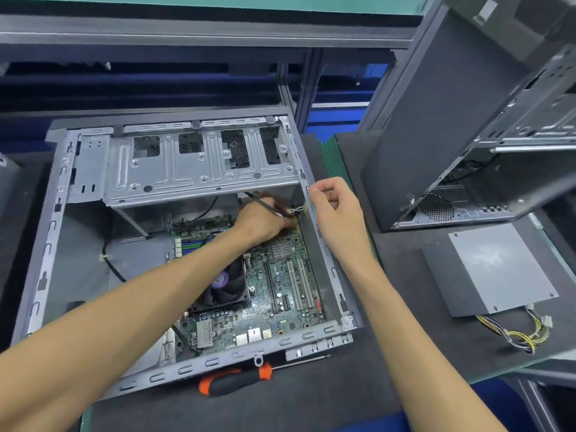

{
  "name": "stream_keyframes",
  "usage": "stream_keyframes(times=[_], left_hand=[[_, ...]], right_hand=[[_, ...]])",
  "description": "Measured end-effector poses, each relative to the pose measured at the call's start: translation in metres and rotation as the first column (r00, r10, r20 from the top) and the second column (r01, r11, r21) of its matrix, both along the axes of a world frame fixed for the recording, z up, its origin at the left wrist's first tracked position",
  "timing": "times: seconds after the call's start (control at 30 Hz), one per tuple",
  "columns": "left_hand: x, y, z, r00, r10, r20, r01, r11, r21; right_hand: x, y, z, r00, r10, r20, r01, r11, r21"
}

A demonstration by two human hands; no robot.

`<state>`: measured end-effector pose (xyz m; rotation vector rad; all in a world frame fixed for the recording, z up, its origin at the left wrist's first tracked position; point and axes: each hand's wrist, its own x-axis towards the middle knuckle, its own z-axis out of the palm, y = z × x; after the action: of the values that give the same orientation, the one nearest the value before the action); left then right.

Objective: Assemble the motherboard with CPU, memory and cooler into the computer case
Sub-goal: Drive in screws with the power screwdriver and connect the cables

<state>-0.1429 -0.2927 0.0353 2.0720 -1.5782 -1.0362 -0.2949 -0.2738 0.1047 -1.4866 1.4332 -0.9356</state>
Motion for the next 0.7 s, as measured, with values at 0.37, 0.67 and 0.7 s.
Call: stream_keyframes(times=[0.37, 0.67, 0.7], left_hand=[[-0.0096, -0.0044, -0.0061, 0.972, -0.164, 0.166, 0.189, 0.971, -0.145], [-0.0045, -0.0011, -0.0065, 0.965, -0.18, 0.19, 0.217, 0.955, -0.202], [-0.0024, -0.0008, -0.006, 0.966, -0.186, 0.178, 0.218, 0.959, -0.181]], right_hand=[[0.0006, -0.0003, 0.0, 1.0, 0.012, 0.02, -0.012, 1.0, 0.004], [0.0, -0.0016, -0.0032, 1.0, 0.005, 0.025, -0.005, 1.0, -0.003], [-0.0001, -0.0017, -0.0033, 1.0, 0.007, 0.027, -0.007, 1.0, -0.003]])
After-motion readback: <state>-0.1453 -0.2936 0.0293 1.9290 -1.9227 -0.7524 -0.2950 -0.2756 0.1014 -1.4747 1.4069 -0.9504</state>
